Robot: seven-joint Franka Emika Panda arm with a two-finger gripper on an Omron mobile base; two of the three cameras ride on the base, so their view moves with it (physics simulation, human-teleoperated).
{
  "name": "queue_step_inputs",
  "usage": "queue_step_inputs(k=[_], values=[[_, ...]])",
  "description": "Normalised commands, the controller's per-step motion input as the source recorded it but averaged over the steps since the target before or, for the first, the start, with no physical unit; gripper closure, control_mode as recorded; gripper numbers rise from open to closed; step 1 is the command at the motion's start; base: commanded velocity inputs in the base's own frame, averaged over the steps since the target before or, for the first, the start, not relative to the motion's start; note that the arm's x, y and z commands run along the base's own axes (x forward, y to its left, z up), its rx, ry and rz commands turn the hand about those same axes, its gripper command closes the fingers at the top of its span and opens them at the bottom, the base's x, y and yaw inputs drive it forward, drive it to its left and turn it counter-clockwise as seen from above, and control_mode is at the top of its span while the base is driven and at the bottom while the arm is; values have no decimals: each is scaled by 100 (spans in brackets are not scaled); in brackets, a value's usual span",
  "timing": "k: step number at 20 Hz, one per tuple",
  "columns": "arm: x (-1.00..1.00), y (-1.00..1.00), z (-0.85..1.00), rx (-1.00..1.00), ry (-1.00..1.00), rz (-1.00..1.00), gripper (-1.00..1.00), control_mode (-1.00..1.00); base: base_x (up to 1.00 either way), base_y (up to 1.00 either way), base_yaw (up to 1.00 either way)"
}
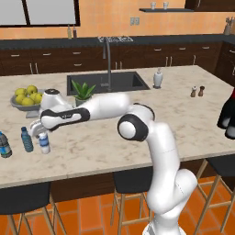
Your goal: Move the plastic bottles in the middle to the plastics group, and the glass bottles in the middle to the glass group.
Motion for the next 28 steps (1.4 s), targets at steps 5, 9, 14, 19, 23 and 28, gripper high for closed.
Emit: queue_step_inputs(k=[5,9,14,19,23,28], values=[[-59,-33,46,0,-7,0,-100,-100,0,0,0],[-30,-41,31,0,-7,0,-100,-100,0,0,0],[-56,-62,42,0,-3,-2,-100,-100,0,0,0],[-64,-87,20,0,-2,-12,-100,-100,0,0,0],[-58,-99,10,0,0,-19,-100,-100,0,0,0],[-49,-100,12,0,2,-25,-100,-100,0,0,0]])
